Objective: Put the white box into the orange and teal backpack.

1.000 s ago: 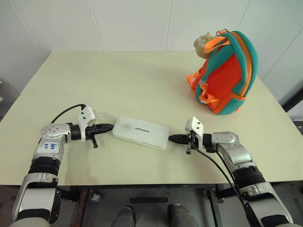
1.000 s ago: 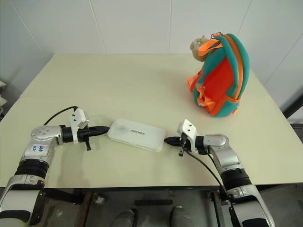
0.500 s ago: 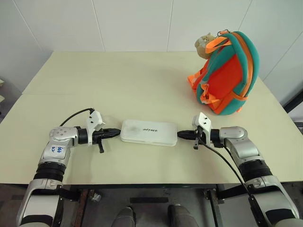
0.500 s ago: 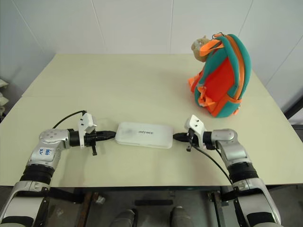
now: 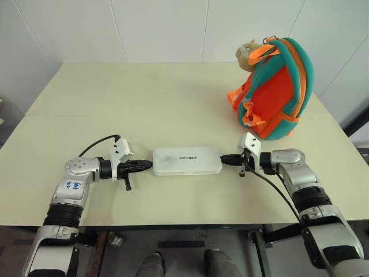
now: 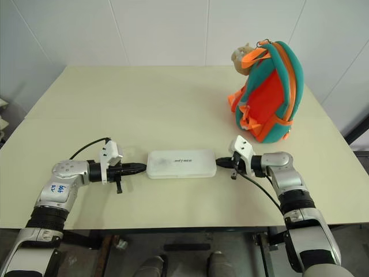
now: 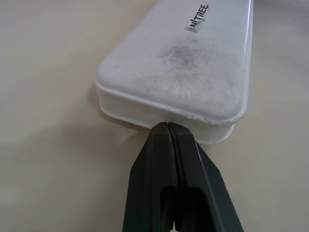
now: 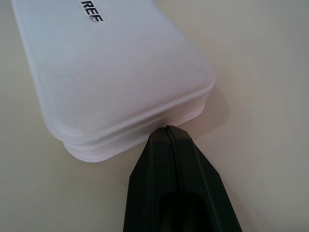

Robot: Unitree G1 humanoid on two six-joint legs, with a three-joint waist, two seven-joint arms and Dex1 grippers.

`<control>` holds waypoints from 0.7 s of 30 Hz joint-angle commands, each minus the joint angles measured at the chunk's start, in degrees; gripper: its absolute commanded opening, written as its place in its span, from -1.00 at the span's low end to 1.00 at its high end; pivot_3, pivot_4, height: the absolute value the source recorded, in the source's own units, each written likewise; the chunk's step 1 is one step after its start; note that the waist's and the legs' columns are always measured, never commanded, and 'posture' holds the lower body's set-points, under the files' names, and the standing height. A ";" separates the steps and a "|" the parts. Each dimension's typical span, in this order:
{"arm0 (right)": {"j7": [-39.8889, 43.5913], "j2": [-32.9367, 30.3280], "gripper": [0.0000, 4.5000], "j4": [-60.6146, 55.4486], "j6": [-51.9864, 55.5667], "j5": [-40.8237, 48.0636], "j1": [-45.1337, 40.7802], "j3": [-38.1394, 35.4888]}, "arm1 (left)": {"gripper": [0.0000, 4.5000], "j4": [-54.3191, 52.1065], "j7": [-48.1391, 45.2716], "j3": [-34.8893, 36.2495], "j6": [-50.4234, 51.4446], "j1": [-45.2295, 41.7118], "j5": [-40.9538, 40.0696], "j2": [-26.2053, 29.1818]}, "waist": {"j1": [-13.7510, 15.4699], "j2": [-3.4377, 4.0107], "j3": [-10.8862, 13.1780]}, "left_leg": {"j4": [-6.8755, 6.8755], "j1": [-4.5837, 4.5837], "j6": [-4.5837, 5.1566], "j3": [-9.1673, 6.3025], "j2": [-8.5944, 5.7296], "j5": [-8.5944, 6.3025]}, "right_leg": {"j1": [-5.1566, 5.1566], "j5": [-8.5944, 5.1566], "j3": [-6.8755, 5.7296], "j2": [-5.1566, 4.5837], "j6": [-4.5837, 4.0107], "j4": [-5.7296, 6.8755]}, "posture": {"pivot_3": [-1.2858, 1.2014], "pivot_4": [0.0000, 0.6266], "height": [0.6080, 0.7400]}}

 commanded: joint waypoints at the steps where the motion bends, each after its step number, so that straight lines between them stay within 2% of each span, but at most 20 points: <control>1: 0.54 -0.62 -0.59 0.38 -1.07 0.77 -2.15 -1.72 | -0.61 -3.26 1.44 1.24 1.55 -0.31 -1.31 0.89 | 0.01 0.00 0.00 | 0.00 0.00 0.00 0.00 0.00 0.00 | 0.00 0.00 0.00 0.00 0.00 0.00 | 0.03 -0.52 1.00; 5: 1.37 -2.11 -0.01 1.25 -1.60 0.56 -2.93 -2.03 | -0.07 -3.86 1.11 1.53 2.63 0.06 -1.77 1.80 | 0.02 0.00 0.00 | -0.01 0.00 0.00 0.00 0.00 0.00 | 0.00 0.00 0.00 0.00 0.00 -0.01 | 0.03 -0.52 1.00; 11: 3.28 -6.19 0.91 3.37 -0.76 -0.78 -4.74 -1.62 | 0.75 -3.40 -1.38 2.74 4.50 2.11 -3.01 6.20 | -0.11 0.01 0.01 | -0.04 0.00 0.00 0.00 0.00 0.00 | 0.00 0.00 0.00 -0.01 0.00 -0.06 | 0.03 -0.52 1.00; 12: 4.80 -7.05 1.00 3.02 0.48 -0.73 -4.78 -1.20 | 0.89 -2.94 -2.32 3.01 5.44 2.21 -3.55 7.16 | -0.13 0.01 0.01 | -0.04 0.00 0.00 0.01 0.00 0.00 | 0.00 0.00 0.00 0.00 0.00 -0.05 | 0.03 -0.52 1.00; 13: 9.34 -8.63 1.00 1.04 4.71 0.06 -4.21 0.08 | 0.98 -2.49 -3.19 3.22 6.74 2.19 -4.15 8.01 | -0.11 0.01 0.01 | -0.05 0.01 0.00 0.00 0.00 0.00 | 0.00 0.00 0.00 0.00 -0.01 -0.06 | 0.03 -0.52 1.00; 15: 14.77 -10.59 1.00 -2.72 6.51 0.75 -2.70 1.44 | 0.98 -1.92 -4.96 3.24 9.09 1.89 -5.56 9.13 | -0.06 0.03 0.02 | -0.06 -0.01 0.00 0.01 0.00 0.00 | 0.00 -0.01 0.00 0.00 -0.01 -0.08 | 0.03 -0.52 1.00; 19: 16.38 -11.56 1.00 -5.44 9.10 -0.29 -2.39 2.76 | 0.98 -0.65 -6.71 2.85 22.43 -0.82 -9.20 10.63 | -0.09 0.03 0.02 | -0.04 -0.01 0.02 0.01 0.00 -0.01 | 0.01 -0.01 0.00 0.00 -0.01 -0.08 | 0.03 -0.52 1.00; 21: 15.99 -11.00 1.00 -6.45 10.07 -0.15 -2.49 2.83 | 0.98 0.69 -6.77 3.52 30.97 -2.84 -12.39 9.69 | -0.10 0.03 0.02 | 0.00 -0.01 0.02 0.01 0.00 -0.01 | 0.01 -0.01 0.00 0.00 0.00 -0.03 | 0.03 -0.52 1.00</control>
